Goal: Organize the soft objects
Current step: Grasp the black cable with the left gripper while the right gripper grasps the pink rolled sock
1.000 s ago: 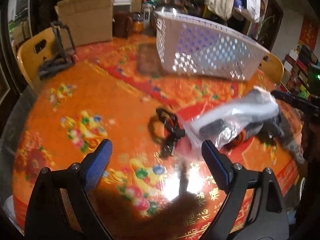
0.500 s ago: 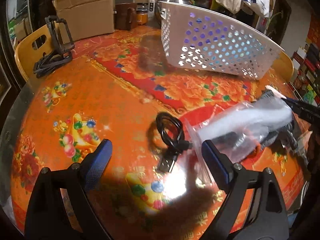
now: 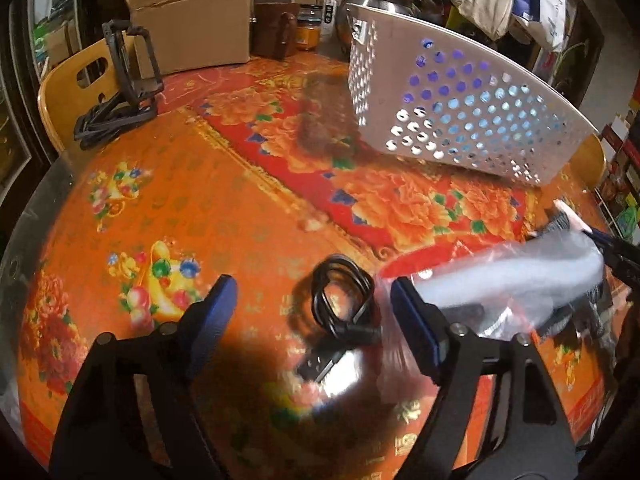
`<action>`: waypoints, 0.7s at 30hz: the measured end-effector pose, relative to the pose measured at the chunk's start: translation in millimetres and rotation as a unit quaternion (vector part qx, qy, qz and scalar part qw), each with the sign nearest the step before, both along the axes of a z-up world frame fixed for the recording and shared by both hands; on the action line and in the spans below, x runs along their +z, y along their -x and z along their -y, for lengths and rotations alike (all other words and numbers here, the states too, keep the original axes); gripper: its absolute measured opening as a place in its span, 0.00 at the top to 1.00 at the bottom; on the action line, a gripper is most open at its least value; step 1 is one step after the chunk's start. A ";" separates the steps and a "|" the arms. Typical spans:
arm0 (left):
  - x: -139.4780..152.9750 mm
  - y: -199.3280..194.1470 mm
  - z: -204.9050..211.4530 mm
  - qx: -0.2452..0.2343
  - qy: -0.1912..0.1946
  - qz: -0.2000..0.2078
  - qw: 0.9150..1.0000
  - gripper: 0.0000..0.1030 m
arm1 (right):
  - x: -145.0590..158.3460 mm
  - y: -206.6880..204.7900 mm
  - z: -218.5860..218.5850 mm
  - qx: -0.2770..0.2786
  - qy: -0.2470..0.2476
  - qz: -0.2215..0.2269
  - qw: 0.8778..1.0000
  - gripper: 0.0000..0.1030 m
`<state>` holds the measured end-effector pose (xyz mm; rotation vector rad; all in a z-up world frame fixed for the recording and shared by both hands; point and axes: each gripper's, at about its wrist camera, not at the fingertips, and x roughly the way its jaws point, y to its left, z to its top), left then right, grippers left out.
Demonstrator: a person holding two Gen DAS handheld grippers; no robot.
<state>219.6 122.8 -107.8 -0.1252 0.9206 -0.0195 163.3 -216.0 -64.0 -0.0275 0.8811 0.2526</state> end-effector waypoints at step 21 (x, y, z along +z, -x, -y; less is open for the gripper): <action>4.3 13.3 -56.3 0.052 0.062 0.012 0.997 0.29 | -1.0 -0.9 1.1 -0.001 -0.003 -0.003 1.000 0.67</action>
